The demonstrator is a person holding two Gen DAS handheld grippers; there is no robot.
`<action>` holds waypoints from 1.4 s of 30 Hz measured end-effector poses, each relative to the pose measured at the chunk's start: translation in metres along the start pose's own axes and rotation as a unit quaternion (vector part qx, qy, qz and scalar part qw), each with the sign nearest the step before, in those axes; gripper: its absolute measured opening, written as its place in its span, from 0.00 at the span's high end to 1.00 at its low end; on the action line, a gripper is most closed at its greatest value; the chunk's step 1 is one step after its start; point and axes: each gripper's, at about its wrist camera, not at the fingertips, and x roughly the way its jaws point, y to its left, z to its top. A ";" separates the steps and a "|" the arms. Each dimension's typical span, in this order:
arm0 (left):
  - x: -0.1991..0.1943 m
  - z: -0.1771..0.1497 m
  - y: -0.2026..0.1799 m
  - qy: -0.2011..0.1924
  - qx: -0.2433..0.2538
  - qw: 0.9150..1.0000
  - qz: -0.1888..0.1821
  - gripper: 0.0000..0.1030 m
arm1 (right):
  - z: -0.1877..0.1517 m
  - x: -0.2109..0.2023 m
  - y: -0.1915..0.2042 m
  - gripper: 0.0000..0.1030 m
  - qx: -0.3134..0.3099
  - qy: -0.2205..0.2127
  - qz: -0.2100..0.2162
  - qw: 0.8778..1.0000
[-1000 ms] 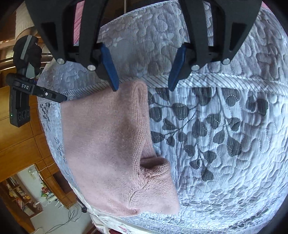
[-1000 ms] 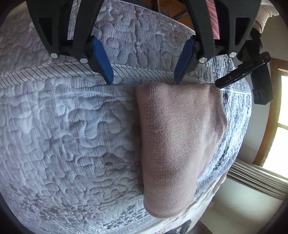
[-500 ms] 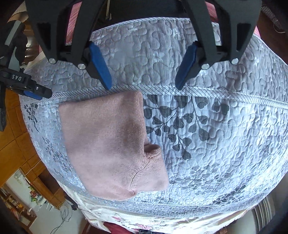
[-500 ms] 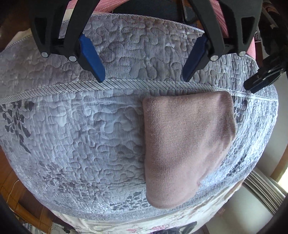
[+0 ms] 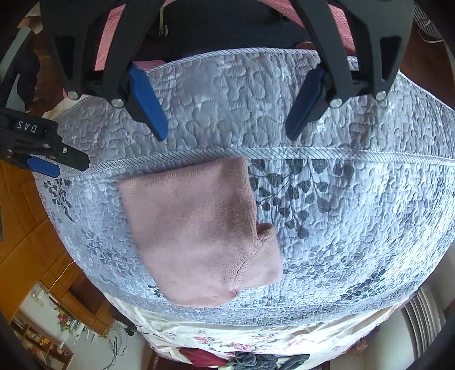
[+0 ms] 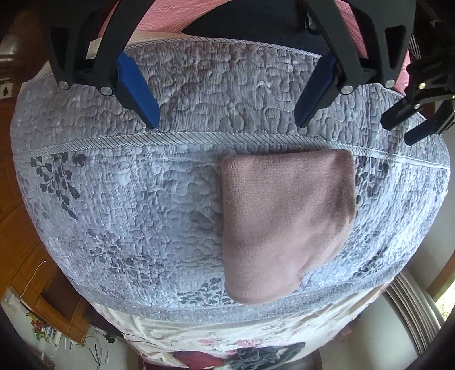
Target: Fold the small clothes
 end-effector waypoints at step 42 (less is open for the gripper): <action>-0.060 -0.001 -0.006 -0.061 0.010 0.997 0.041 0.18 | -0.002 -0.062 0.021 0.04 -0.003 -0.042 -0.030 0.999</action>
